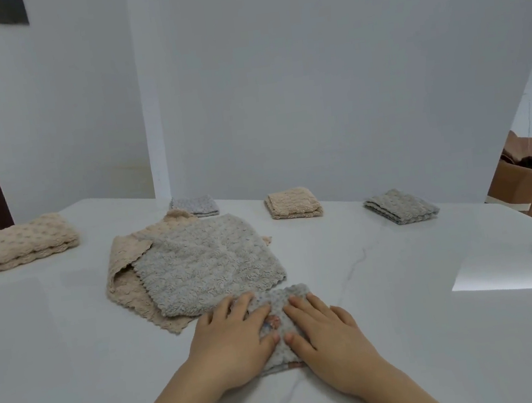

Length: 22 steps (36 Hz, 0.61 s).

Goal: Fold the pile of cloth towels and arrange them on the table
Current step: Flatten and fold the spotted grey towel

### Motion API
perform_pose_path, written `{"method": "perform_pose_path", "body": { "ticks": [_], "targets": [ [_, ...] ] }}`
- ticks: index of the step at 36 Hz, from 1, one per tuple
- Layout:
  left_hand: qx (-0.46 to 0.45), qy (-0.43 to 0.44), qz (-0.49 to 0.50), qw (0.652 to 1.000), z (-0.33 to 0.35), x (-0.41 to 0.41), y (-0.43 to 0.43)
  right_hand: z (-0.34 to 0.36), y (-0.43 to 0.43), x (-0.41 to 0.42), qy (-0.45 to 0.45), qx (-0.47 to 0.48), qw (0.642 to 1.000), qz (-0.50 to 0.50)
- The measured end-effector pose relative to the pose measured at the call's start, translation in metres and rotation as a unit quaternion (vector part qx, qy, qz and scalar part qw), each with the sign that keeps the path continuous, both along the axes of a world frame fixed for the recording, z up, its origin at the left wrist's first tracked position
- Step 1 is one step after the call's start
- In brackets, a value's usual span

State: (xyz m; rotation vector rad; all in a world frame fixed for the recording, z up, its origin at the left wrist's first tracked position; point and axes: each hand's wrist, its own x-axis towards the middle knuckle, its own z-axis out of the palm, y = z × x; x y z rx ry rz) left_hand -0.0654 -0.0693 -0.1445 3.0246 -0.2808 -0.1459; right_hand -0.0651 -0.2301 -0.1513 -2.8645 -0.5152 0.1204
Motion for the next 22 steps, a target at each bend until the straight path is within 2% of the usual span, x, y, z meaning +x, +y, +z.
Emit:
{"method": "perform_pose_path", "body": {
  "ticks": [3, 6, 8, 11, 15, 19, 22],
  "targets": [
    [-0.021, -0.022, 0.022, 0.999, 0.004, 0.0, 0.0, 0.001, -0.002, 0.001, -0.004, 0.065, 0.998, -0.009],
    [-0.073, -0.04, 0.054, 0.995, 0.005, -0.002, 0.004, 0.002, -0.005, 0.002, -0.064, 0.185, 0.976, -0.093],
    [-0.107, -0.028, 0.073, 0.991, 0.006, -0.003, 0.007, 0.002, -0.007, 0.001, -0.074, 0.17, 0.969, -0.164],
    [-0.138, -0.029, 0.074, 0.987, 0.007, -0.004, 0.007, 0.001, -0.006, -0.002, -0.077, 0.096, 0.971, -0.203],
    [-0.226, -0.038, 0.061, 0.972, 0.006, -0.006, 0.001, 0.004, -0.004, -0.006, -0.068, 0.14, 0.964, -0.214],
    [-0.371, -0.073, 0.062, 0.924, 0.003, -0.011, -0.002, 0.004, -0.011, -0.013, -0.062, 0.236, 0.947, -0.207],
    [-0.463, -0.088, 0.065, 0.879, 0.002, -0.018, -0.01, 0.006, -0.017, -0.024, -0.04, 0.356, 0.908, -0.216]
  ]
}}
